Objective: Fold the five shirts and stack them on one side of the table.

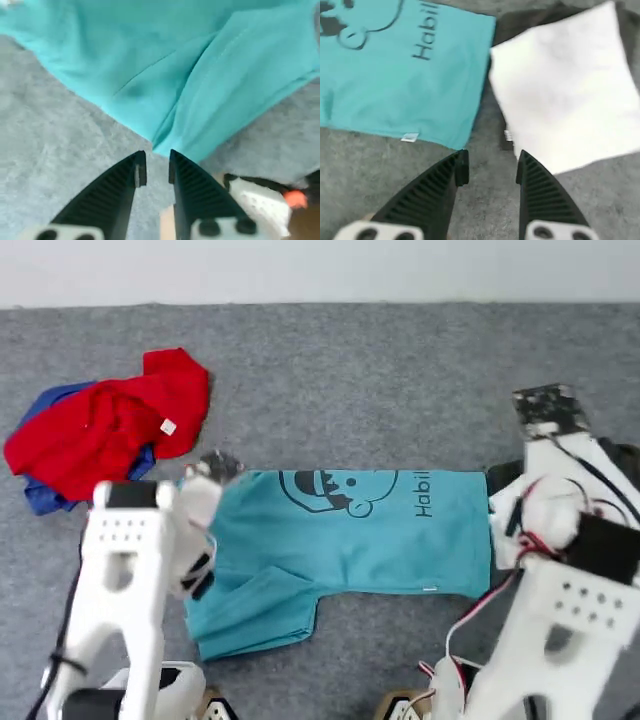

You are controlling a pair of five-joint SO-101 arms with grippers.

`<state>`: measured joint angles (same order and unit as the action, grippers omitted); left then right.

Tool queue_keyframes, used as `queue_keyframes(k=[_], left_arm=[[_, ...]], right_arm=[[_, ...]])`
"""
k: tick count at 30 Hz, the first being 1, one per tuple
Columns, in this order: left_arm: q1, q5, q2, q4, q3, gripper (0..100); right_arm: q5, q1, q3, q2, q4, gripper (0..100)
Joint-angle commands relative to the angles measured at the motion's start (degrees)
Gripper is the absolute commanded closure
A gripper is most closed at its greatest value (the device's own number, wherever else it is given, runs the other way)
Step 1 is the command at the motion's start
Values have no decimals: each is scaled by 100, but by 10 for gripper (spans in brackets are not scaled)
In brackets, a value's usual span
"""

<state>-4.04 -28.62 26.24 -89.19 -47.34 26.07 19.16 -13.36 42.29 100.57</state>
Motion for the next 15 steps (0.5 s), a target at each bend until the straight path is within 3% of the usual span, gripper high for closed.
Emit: queue_keyframes(k=[1, 6, 15], left_arm=[[-141, -149, 545, 905, -910, 917], [-132, 273, 853, 1749, -1675, 917], [-114, 853, 1064, 1767, -1684, 917]], right_arm=[[-114, 374, -123, 462, 215, 832], [-97, 567, -774, 1147, 189, 832], [-202, 576, -721, 2448, 92, 832]])
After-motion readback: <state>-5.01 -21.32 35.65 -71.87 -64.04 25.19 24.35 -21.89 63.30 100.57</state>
